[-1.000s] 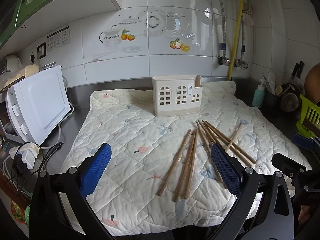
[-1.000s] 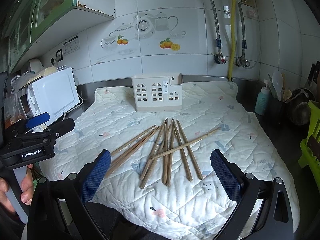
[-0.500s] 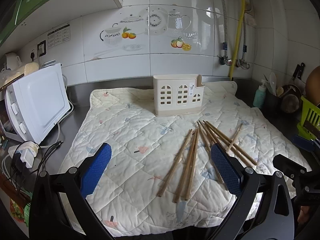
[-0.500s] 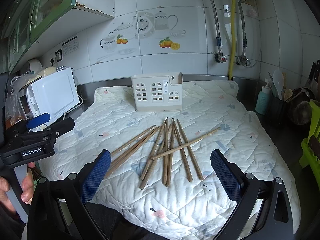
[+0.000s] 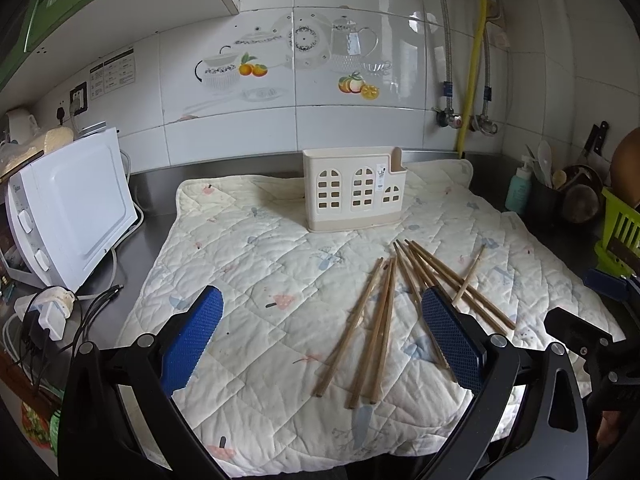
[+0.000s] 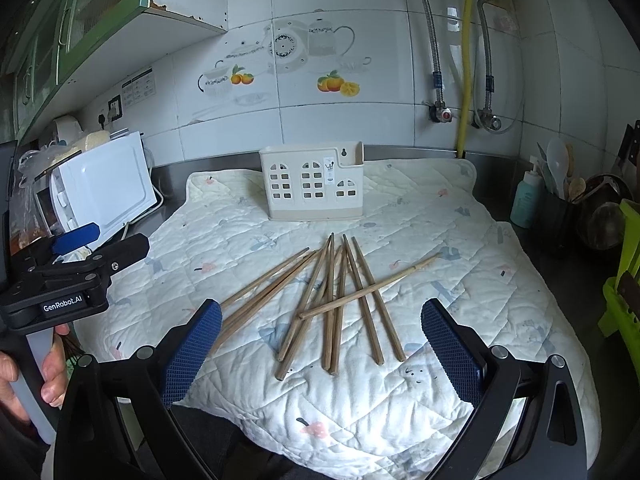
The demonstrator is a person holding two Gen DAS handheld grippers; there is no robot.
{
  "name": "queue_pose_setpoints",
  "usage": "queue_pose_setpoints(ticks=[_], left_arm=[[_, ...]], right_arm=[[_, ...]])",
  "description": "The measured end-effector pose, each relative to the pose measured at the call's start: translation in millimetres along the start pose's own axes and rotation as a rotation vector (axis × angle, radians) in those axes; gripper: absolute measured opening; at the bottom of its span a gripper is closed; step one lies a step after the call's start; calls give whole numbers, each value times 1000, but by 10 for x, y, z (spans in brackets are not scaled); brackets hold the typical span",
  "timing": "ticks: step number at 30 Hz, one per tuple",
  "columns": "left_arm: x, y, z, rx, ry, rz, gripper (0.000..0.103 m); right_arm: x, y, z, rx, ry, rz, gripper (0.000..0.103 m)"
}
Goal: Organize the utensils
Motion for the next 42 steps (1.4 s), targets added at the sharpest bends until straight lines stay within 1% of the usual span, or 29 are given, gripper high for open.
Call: queue_pose_setpoints(ticks=[5,11,15,19,23,25,27,28,29,30,31,33,35,36,39,41,42], left_arm=[[-51,-3,25,6,-10,-7,98],[-53,30,82,-3,-4,-6,98],[9,33,102,10,17,13,98],[120,66,169,13,70,40,94],[278,131,278,-4,162,52,86],[382,174,345,-13,194,81,78],[515,220,418,-27,233,116,67],[578,245,454,-34,252,130,64],[647,268,486,-43,274,145,57],[717,291,519,-52,303,161,52],[784,310,550,-58,327,173,49],[910,353,624,-81,384,194,38],[1022,396,696,-102,431,210,37],[1073,421,737,-114,446,221,32],[1223,500,855,-152,493,250,31],[1301,547,933,-177,510,257,31],[1335,568,963,-186,520,259,29]], right_arm=[[54,12,23,-3,12,16,96],[76,44,73,-14,22,21,96],[94,51,85,-16,36,15,96],[158,65,106,-21,50,22,96],[252,89,126,-28,63,35,96],[316,102,138,-31,70,43,96],[390,118,151,-35,77,56,95],[424,126,158,-37,81,60,95],[453,130,167,-40,86,63,95],[483,138,172,-42,90,66,95],[509,142,178,-44,94,67,95],[575,154,189,-49,104,74,95],[642,166,198,-51,111,83,95],[674,173,202,-53,116,87,95],[764,198,218,-58,129,100,95],[815,218,240,-66,133,111,95],[838,228,250,-68,133,115,96]])
Point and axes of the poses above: each gripper's, at about its wrist camera, not at the fingertips, and z roughly the way its jaws point, x to its right, y to its underside, the point moved 7 cm from there along z, roughly the way its jaws point, and after that the axes turned 3 degrees about -z, right-handed, at the moved point
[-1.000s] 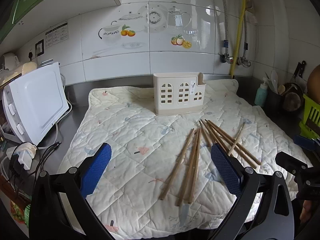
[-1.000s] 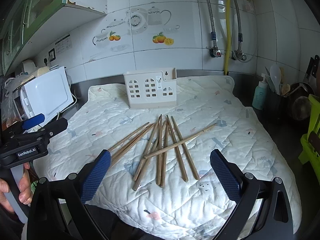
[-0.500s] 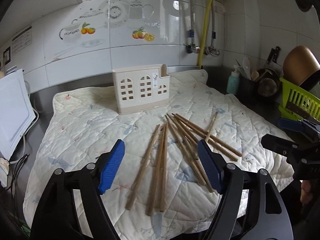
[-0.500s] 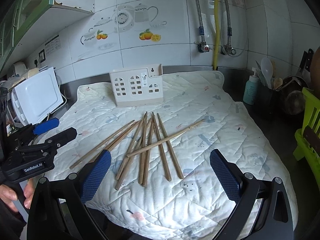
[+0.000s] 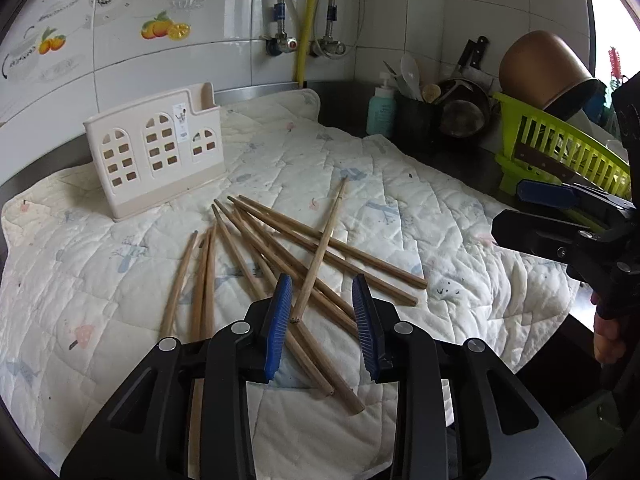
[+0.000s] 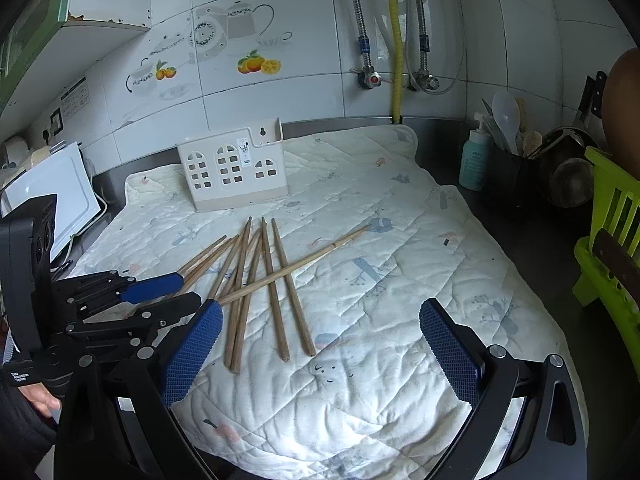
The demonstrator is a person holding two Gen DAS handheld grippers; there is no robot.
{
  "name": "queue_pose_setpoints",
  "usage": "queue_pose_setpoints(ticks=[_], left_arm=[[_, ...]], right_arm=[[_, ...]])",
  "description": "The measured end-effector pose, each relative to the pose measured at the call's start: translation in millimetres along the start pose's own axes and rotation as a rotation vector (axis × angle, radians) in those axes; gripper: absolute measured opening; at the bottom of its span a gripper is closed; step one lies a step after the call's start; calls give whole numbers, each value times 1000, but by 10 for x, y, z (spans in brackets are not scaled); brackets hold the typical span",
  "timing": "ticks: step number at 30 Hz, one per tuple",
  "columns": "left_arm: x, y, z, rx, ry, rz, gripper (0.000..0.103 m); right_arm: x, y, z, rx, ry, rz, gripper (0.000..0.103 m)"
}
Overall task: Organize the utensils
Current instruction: 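Lower the left gripper onto a wooden chopstick and close it while the right gripper grasps another chopstick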
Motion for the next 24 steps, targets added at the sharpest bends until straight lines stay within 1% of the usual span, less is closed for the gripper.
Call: queue_pose_setpoints(ticks=[1,7,8,13,19,20,22,24], left_arm=[[10,6,50,-8,-1,2,27],[-18,36,296,-60,-13,-1,26],[-27,39,331,-68,-12,-3,21],[-83,51,455,-92,-16,-10,21],[-94,71,546,-107,-19,4,21],[-96,79,553,-111,-17,3,20],[-95,88,579,-119,-15,4,13],[-81,86,584,-118,-18,15,12]], right_arm=[[17,6,15,-2,-1,2,96],[80,38,126,-20,-6,13,95],[87,43,144,-22,-9,15,95],[104,64,234,-34,-16,22,96],[113,94,318,-48,-23,29,96],[115,98,328,-49,-24,31,96],[120,104,342,-51,-21,32,95],[124,107,356,-54,-22,35,96]])
Point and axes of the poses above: each gripper's, at about its wrist camera, not at the fingertips, and z roughly the way its jaws point, x to its right, y to its underside, the point moved 7 cm from there along z, roughly the way its jaws point, and after that the axes turned 3 degrees about -z, right-handed, at the moved point
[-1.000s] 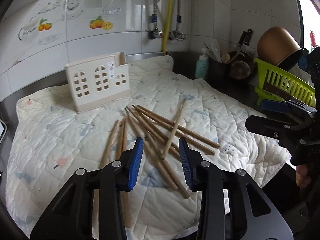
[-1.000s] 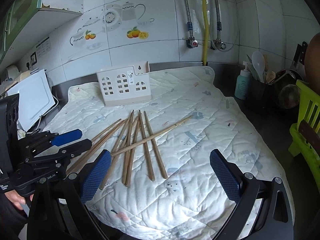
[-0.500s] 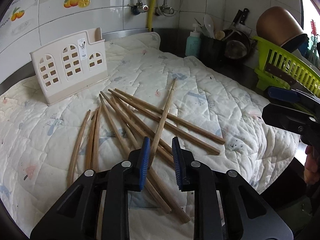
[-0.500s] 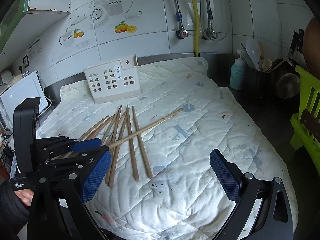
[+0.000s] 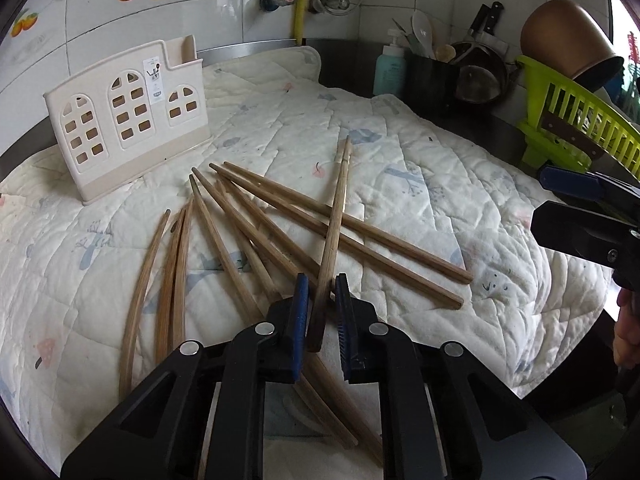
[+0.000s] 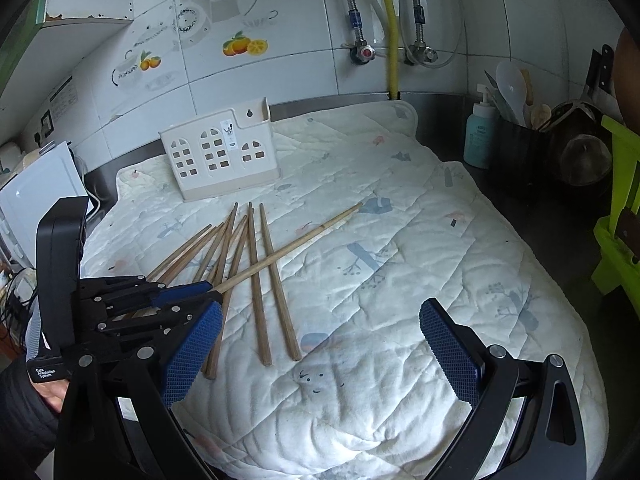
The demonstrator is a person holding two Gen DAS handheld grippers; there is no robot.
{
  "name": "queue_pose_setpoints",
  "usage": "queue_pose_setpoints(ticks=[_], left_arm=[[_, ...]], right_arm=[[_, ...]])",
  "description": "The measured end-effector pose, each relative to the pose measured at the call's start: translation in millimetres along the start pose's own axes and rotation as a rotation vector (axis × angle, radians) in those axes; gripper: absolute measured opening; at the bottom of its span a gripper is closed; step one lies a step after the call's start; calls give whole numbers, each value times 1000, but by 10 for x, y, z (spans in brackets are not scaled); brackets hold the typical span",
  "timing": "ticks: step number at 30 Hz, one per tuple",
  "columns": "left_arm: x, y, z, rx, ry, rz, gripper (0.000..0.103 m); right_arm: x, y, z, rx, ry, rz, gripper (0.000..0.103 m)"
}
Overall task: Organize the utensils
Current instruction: 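Lower the left gripper onto a wooden chopstick and close it while the right gripper grasps another chopstick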
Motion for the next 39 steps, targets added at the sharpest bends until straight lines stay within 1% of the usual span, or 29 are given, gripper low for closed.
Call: queue_pose_setpoints(ticks=[6,7,11,16,17,18,22,24,28,29,31,32,36,39], left_arm=[[43,1,18,-3,-18,30,12],[42,0,18,-4,-16,29,12],[45,-6,-3,-2,-7,24,5],[18,1,-56,3,-12,3,5],[8,-5,-83,9,-6,-9,5],[-6,-9,-118,17,-5,-19,5],[-44,-52,-283,54,-3,-42,5],[-57,-75,-355,71,-8,-45,5],[-97,-118,-465,97,-19,-57,5],[-107,-132,-489,103,-18,-64,5],[-134,-162,-530,118,-16,-80,5],[-145,-177,-555,126,-14,-87,5],[-189,-224,-626,147,-12,-97,5],[-232,-253,-687,157,-5,-117,5]], right_arm=[[-4,3,17,-2,-3,-1,95],[-6,3,16,-2,-1,-3,95],[-14,2,11,-1,-2,-2,96],[-17,17,13,-6,-14,-2,94],[-21,29,21,-10,-18,-6,90],[-26,42,34,-17,-24,-10,82],[-34,132,107,-47,-56,-10,71],[-54,177,164,-63,-68,-14,61],[-124,227,287,-86,-91,-36,48],[-138,235,320,-91,-95,-42,43],[-152,254,399,-108,-100,-47,38],[-151,255,432,-114,-101,-49,33],[-152,283,563,-135,-112,-53,24],[-167,294,607,-134,-98,-78,19]])
Point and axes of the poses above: each gripper's, at about its wrist camera, not at the fingertips, and z roughly the way its jaws point, x to its right, y to its underside, the point moved 7 cm from there along z, roughly the way its jaws point, and after that the axes turned 3 degrees about -z, right-handed, at the moved point
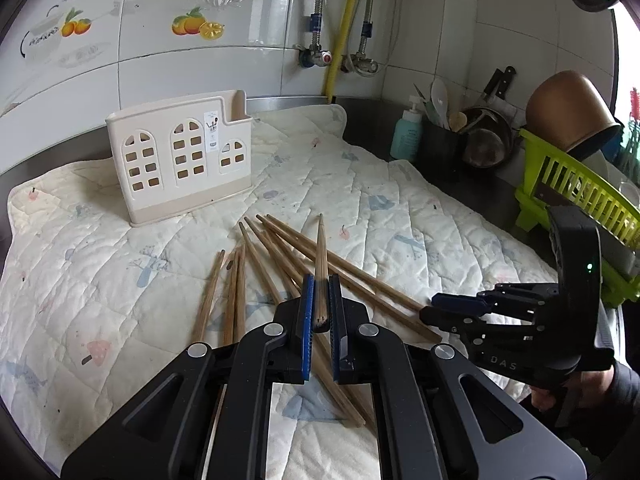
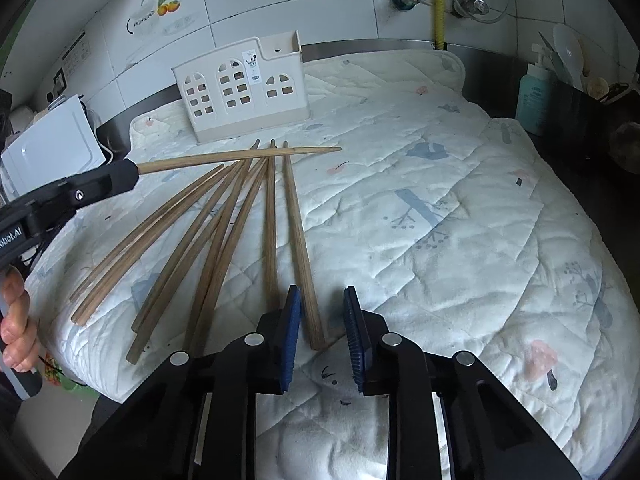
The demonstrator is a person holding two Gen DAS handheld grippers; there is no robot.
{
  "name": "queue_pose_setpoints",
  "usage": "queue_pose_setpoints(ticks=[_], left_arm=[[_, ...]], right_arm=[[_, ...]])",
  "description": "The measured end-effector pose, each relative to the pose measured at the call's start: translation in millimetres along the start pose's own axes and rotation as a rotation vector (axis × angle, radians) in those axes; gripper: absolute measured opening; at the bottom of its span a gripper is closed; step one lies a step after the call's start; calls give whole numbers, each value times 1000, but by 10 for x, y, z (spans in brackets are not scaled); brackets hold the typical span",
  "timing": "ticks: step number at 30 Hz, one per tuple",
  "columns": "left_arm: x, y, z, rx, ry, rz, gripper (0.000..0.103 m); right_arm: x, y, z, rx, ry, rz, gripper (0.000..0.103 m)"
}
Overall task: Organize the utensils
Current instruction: 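Lower the left gripper onto a wooden chopstick and close it while the right gripper grasps another chopstick, then lift the held chopsticks with both grippers and carry them over the white holder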
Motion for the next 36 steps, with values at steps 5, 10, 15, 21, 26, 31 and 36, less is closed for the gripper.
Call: queue_pose_setpoints(ticks=[5,10,15,21,26,31,36], left_arm=[[-33,-94,-117,25,-9,-6,5],[-95,-216,-275,67,-21,-15,5],[-179,-298,-429,97,-47,-19,5],[-318,-379,-606,132,-71,-43,5],[-416,-467,-742,153,-89,-52,5],[-565,-570,-870,175,-100,-74,5],[-665,-715,-958,199,-127,-61,5]], right_arm=[[-37,-9,31,5,22,-49,17],[-86,-30,10,12,61,-101,7],[-126,-157,-192,63,63,-94,6],[-222,-466,-555,155,53,-105,6],[-273,-788,-770,209,63,-144,6],[-286,-1097,-881,218,15,-150,6],[-362,-1362,-936,202,-42,-164,6]])
Point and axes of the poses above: each gripper's, at about its wrist camera, not at the fingertips, and z roughly the way its jaws point, x to its right, y to its underside, the point moved 7 cm from there along z, roughly the way its jaws point, and after that the axes turned 3 degrees about -z, right-handed, at the moved point
